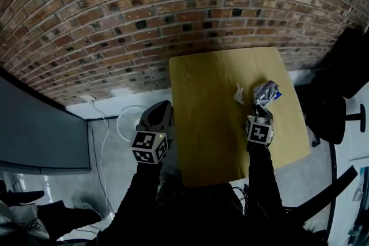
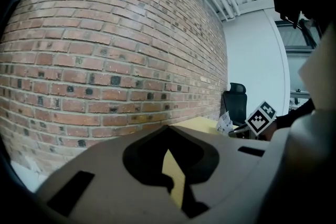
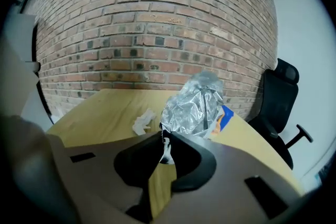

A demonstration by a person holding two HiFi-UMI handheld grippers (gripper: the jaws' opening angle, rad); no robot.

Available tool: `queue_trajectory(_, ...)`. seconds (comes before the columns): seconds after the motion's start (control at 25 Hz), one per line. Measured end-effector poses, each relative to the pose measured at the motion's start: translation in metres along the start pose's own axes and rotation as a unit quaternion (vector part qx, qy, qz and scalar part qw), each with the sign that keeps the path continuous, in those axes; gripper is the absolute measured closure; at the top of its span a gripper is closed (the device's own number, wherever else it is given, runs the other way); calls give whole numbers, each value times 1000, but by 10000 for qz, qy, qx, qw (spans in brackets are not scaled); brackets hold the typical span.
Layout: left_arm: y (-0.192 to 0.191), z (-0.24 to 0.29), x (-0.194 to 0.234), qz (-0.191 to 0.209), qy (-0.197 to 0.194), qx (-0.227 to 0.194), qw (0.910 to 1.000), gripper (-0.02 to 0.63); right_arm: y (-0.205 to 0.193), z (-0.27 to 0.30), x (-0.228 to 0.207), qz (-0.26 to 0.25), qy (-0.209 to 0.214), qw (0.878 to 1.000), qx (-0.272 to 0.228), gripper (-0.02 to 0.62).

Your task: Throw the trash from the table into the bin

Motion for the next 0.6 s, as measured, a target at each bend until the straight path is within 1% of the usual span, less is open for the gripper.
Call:
queue_trajectory(0.12,-2,-1,3,-25,26,5,10000,600,5,-3,1,-33,-19,10000,-75,560)
queue_trajectory(0.28,-2,-3,6,-87,87,-38,9999,600,20,-10,8,-317,15,9992,-261,568)
queue_trajectory(0.44,1,-14,15,-117,214,-132,9996,600,35,-14,28,-494,226,9977,-401,569)
queue_trajectory(0.6,2,-32,32,-209,446,-251,9985,600,51,-17,57,-606,509,9954,-534,569)
Point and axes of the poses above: the fingertips, and each gripper's own axes: z forward along the fingers, x to its left, y out of its top, the point moved 3 cm from there along -z, backward along the fingers, and after that the axes turned 8 degrees about x, right-handed, at the moved point
